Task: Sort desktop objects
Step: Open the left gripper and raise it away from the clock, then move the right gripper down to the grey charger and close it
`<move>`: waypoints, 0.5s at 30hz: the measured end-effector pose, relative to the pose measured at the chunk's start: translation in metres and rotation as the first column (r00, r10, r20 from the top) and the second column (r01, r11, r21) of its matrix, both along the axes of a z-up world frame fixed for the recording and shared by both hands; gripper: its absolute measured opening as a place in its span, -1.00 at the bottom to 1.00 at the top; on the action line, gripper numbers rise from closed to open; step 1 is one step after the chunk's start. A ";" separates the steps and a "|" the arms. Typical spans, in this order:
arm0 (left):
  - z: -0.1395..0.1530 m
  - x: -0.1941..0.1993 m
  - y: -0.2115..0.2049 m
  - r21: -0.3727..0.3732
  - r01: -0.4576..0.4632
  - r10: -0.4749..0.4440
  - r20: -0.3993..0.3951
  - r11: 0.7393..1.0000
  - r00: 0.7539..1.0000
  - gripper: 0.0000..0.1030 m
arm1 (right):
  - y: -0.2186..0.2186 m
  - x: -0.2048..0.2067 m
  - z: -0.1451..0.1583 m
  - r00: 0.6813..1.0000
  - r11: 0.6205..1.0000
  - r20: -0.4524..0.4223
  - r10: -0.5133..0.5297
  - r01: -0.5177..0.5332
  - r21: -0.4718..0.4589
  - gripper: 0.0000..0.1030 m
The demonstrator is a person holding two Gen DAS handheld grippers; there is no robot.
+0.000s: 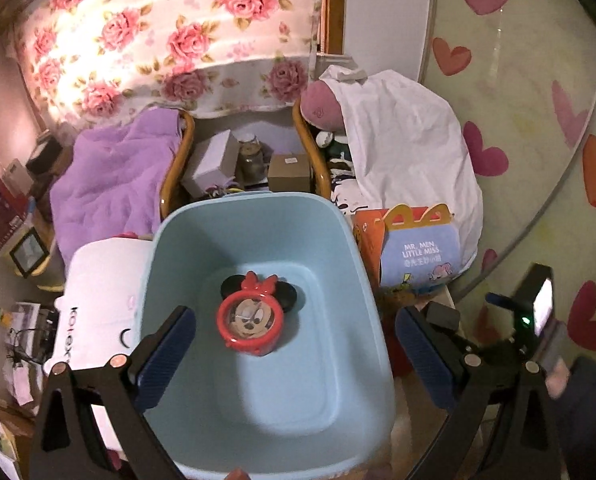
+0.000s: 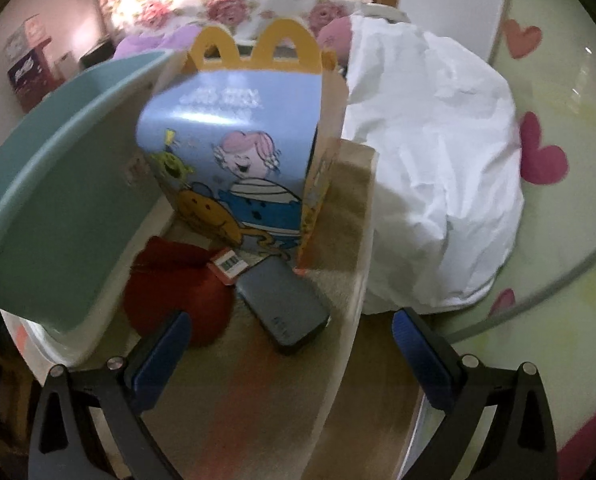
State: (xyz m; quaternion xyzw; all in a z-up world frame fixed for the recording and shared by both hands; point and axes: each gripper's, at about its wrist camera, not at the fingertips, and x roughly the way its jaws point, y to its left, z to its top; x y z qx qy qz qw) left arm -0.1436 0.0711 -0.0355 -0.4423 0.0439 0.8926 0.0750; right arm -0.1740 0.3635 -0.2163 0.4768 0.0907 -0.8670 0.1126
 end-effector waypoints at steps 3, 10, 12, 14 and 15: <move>0.006 0.008 0.002 -0.002 0.000 0.000 -0.010 1.000 1.000 0.97 | 0.003 -0.011 -0.017 0.999 0.999 0.016 0.048 -0.048 0.023 0.99; 0.005 0.022 0.009 -0.019 0.002 -0.002 0.003 1.000 1.000 0.97 | 0.006 -0.025 -0.043 0.992 0.992 0.045 0.122 -0.122 0.007 0.99; 0.006 0.026 0.007 -0.023 -0.001 0.001 0.000 1.000 1.000 0.97 | 0.006 -0.028 -0.048 0.988 0.989 0.049 0.149 -0.150 0.014 0.99; 0.005 0.027 0.006 -0.028 -0.011 0.011 0.001 1.000 1.000 0.97 | 0.007 -0.031 -0.052 0.985 0.986 0.051 0.163 -0.165 0.024 0.99; 0.004 0.028 0.006 -0.030 -0.016 0.016 0.002 0.999 1.000 0.97 | 0.008 -0.033 -0.054 0.984 0.985 0.053 0.168 -0.169 0.029 0.99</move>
